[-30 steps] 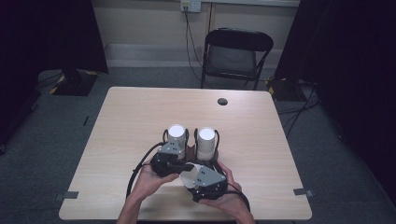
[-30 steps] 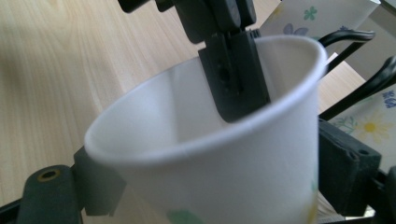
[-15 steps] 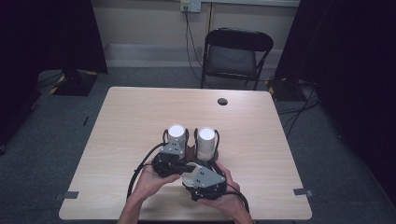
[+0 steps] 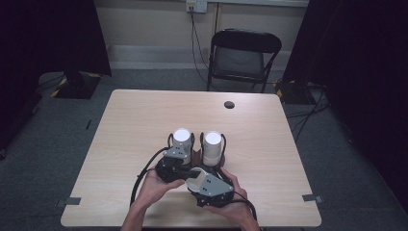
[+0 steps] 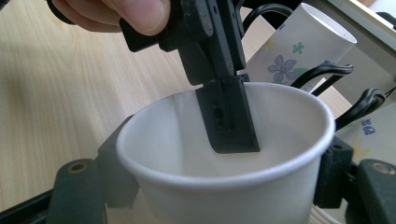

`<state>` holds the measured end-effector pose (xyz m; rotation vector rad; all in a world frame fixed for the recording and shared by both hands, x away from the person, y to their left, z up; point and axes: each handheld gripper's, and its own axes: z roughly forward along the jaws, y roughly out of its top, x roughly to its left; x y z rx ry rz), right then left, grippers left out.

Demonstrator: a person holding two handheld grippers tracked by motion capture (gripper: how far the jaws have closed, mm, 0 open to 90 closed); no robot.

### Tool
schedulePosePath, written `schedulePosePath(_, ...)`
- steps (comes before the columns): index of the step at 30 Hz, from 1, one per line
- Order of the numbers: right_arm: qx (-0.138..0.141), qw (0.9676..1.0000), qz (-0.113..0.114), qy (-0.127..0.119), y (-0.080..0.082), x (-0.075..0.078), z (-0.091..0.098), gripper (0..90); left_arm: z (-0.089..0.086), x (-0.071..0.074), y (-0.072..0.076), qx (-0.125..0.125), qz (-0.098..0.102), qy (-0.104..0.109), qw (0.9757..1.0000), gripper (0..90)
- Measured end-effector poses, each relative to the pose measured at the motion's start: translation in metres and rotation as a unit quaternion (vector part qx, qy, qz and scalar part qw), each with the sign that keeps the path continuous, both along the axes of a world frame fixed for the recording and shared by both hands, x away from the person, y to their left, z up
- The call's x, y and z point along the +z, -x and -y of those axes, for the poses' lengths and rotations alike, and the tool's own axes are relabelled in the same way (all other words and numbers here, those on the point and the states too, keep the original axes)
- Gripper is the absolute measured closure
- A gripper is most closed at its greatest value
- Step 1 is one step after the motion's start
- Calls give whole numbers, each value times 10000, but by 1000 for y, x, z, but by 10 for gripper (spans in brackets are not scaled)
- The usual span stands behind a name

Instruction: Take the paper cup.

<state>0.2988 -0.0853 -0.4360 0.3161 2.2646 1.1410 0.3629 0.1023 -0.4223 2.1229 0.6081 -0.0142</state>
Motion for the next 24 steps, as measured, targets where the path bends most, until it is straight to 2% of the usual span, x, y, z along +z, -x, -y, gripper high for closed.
schedulePosePath(3, 5, 10000, -18, -31, 0, -1, 1, 276, 1, 0, 1, 37, 50, -49, 10000, 853)
schedulePosePath(7, 8, 9999, -53, -98, 0, -1, 2, 283, 0, 0, 2, 49, 102, -7, 9999, 841)
schedulePosePath(13, -47, 9997, -100, -227, -2, 0, 4, 293, -1, -2, 4, 188, 219, 160, 9995, 817)
schedulePosePath(18, -77, 9995, -134, -289, -3, 0, 5, 296, -3, -1, 4, 231, 221, 258, 9992, 795)
schedulePosePath(22, -124, 9992, -190, -341, -4, 0, 7, 296, -4, -1, 5, 259, 302, 312, 9987, 788)
schedulePosePath(24, -145, 9988, -242, -401, -4, 0, 8, 296, -5, -1, 6, 238, 319, 405, 9984, 772)
